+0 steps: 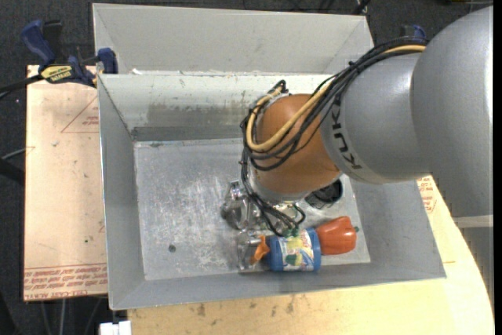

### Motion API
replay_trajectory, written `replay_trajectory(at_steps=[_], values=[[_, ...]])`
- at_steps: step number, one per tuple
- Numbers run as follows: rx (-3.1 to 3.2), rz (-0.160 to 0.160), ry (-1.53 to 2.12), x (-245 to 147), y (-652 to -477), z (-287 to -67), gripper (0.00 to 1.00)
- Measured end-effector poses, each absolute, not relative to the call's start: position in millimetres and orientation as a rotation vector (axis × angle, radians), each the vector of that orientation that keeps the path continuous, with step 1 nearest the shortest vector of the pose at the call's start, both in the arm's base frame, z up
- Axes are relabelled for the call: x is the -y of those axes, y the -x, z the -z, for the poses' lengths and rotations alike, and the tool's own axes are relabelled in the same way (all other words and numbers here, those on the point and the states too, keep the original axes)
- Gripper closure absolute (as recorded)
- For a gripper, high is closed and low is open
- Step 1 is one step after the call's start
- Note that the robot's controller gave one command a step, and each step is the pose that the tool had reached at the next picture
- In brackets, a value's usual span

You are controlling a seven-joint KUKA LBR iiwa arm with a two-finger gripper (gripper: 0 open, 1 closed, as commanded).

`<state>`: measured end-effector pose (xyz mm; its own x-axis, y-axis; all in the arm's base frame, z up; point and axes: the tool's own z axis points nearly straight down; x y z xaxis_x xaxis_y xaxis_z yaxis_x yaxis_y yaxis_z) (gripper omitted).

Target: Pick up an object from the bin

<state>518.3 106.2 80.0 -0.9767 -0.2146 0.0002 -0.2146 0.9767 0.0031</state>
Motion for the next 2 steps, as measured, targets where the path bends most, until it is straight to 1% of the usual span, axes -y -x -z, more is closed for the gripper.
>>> replay_trajectory(at_steps=[1,2], values=[[3.124,0.002,-0.369,-71.5,-523.8,-98.4,1.0],[3.124,0.002,-0.369,-71.5,-523.9,-98.4,1.0]])
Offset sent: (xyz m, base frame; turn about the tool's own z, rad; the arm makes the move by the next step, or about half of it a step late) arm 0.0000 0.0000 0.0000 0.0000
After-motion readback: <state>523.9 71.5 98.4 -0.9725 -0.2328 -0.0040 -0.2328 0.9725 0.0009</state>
